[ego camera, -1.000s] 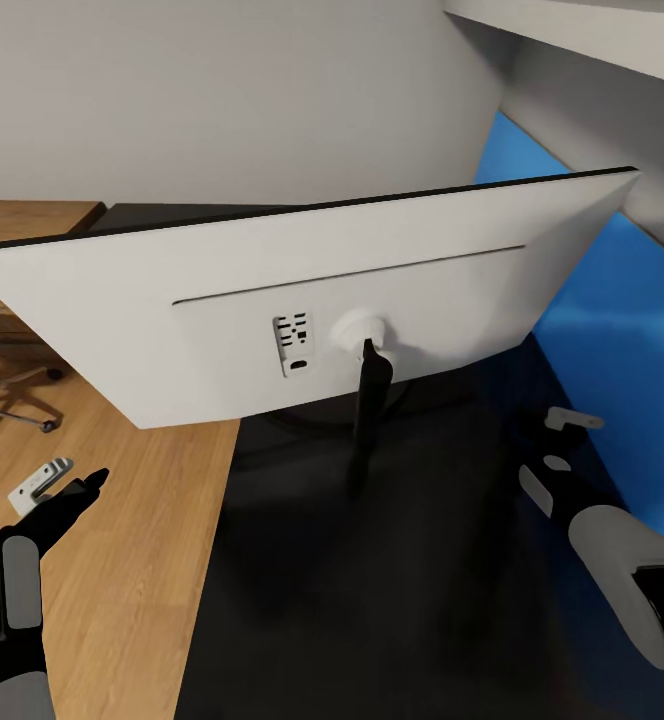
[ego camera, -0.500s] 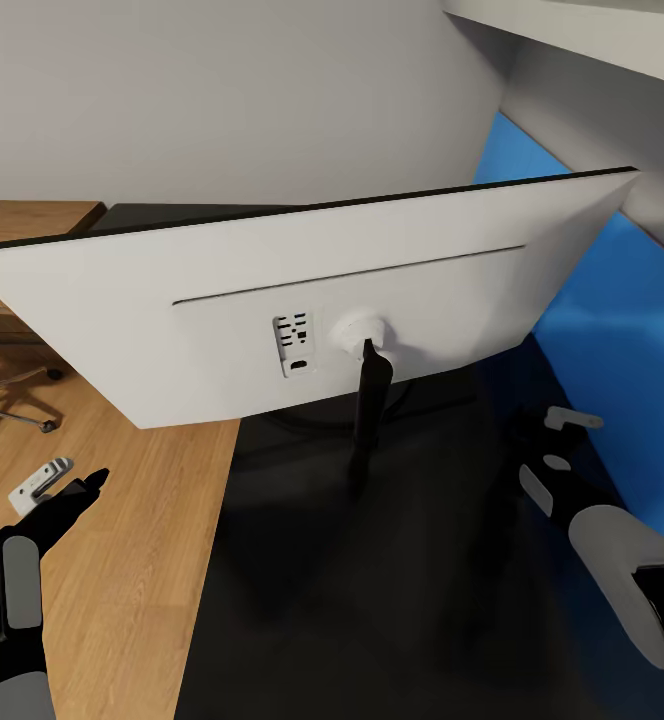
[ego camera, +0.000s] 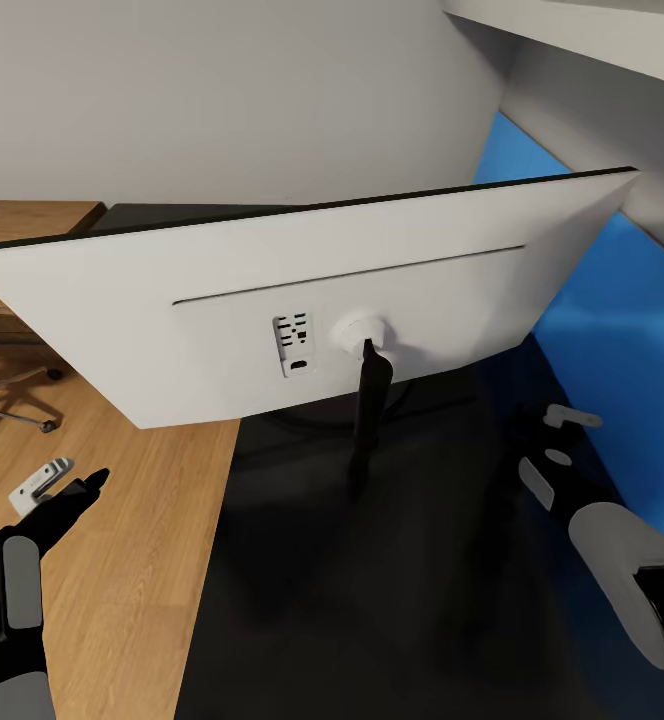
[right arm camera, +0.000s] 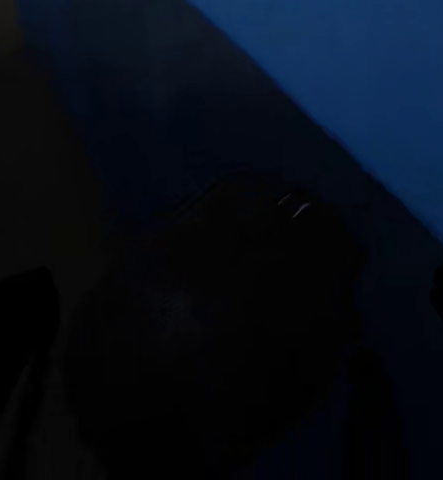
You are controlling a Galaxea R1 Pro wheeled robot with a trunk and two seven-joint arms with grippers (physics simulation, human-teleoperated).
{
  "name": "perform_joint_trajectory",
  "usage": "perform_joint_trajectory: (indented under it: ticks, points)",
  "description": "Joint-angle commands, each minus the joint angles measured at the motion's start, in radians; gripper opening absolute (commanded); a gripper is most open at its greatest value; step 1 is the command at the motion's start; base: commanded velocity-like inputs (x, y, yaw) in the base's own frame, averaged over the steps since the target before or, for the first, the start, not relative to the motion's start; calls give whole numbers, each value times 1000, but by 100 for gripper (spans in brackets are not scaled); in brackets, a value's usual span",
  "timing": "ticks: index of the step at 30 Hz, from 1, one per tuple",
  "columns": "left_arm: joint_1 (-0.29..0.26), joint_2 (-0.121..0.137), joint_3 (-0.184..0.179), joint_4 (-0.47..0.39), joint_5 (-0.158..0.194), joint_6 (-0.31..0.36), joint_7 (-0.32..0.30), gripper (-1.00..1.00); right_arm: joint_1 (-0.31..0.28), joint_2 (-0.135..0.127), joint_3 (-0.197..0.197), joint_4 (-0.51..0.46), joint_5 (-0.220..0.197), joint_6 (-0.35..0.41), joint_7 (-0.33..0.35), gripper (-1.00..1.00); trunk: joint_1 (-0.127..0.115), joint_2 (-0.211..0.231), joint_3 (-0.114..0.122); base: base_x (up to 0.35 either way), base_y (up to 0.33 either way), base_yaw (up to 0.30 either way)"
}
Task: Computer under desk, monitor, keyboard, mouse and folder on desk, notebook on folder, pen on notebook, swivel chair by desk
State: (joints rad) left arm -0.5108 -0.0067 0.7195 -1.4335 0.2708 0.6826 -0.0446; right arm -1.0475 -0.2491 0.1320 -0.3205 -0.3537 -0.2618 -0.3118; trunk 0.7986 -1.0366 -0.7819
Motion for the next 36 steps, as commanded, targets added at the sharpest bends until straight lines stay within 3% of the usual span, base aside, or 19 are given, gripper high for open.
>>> perform_joint_trajectory:
  ticks: [1,10,11,36]
  points:
    - [-1,-1,2,-1,1,6,-5,100,0,-1,9,51,-16,5,-5,100,0,0,-1,0,0,0]
    - [-2,-1,3,-1,1,6,-5,100,0,-1,9,51,-22,7,-3,100,0,0,-1,0,0,0]
    - [-2,-1,3,-1,1,6,-5,100,0,-1,9,51,-22,7,-3,-100,0,0,-1,0,0,0]
    - [-1,-4,3,-2,1,5,-6,100,0,-1,12,43,-21,6,-3,-100,0,0,-1,0,0,0]
